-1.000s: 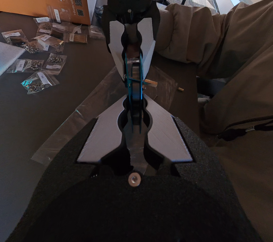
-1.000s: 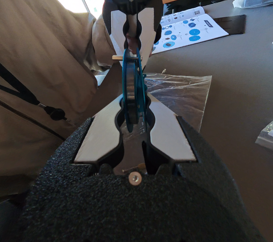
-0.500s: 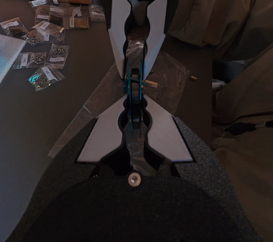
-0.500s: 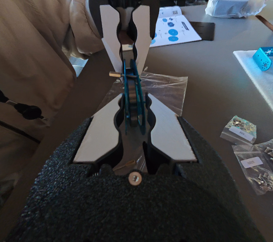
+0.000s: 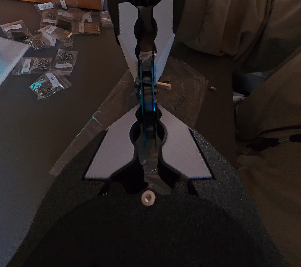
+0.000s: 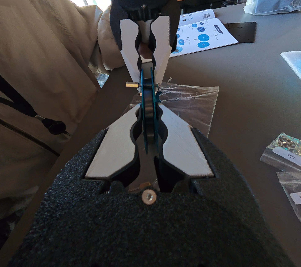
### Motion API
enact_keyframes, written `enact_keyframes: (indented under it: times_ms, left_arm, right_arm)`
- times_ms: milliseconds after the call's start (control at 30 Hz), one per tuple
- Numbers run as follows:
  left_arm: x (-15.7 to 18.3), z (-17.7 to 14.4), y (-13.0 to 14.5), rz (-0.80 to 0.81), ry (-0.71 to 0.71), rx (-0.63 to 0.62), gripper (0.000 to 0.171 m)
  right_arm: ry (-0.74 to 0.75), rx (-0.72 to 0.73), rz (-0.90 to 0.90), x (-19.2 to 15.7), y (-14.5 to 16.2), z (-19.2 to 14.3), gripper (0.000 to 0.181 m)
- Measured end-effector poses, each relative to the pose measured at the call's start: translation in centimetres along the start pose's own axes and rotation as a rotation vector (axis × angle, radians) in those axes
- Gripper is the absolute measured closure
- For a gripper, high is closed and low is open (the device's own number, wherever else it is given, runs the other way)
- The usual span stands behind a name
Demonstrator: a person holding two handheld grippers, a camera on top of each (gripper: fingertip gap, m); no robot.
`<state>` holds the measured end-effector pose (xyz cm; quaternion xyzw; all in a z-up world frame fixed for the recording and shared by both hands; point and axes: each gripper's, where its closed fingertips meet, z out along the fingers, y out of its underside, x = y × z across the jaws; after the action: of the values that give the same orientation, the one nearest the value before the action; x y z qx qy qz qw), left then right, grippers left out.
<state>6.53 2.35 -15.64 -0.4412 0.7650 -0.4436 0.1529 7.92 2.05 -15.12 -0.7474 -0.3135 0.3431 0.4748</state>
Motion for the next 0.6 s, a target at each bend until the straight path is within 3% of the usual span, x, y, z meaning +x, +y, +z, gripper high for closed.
enact_keyframes:
  times_ms: [267, 367, 433, 533, 600]
  left_arm:
    - [0.3, 0.0, 0.1, -0.064, -0.129, 0.005, 0.161]
    - [0.4, 0.1, 0.0, -0.100, -0.191, 0.008, 0.160]
    - [0.6, 0.1, 0.0, -0.114, -0.227, 0.014, 0.160]
    - [0.5, 0.1, 0.0, -0.149, -0.275, 0.033, 0.161]
    - [0.5, 0.1, 0.0, -0.169, -0.294, 0.048, 0.161]
  right_arm:
    - [0.043, -0.030, -0.023, 0.3, 0.1, -0.2, 0.162]
    - [0.252, -0.137, -0.038, 1.3, 0.2, -2.1, 0.144]
    - [0.402, -0.214, -0.108, 0.1, 0.0, -3.1, 0.137]
    - [0.543, -0.137, -0.131, -3.5, -1.6, -2.0, 0.132]
    - [0.737, -0.082, -0.108, -3.7, -1.7, -0.9, 0.129]
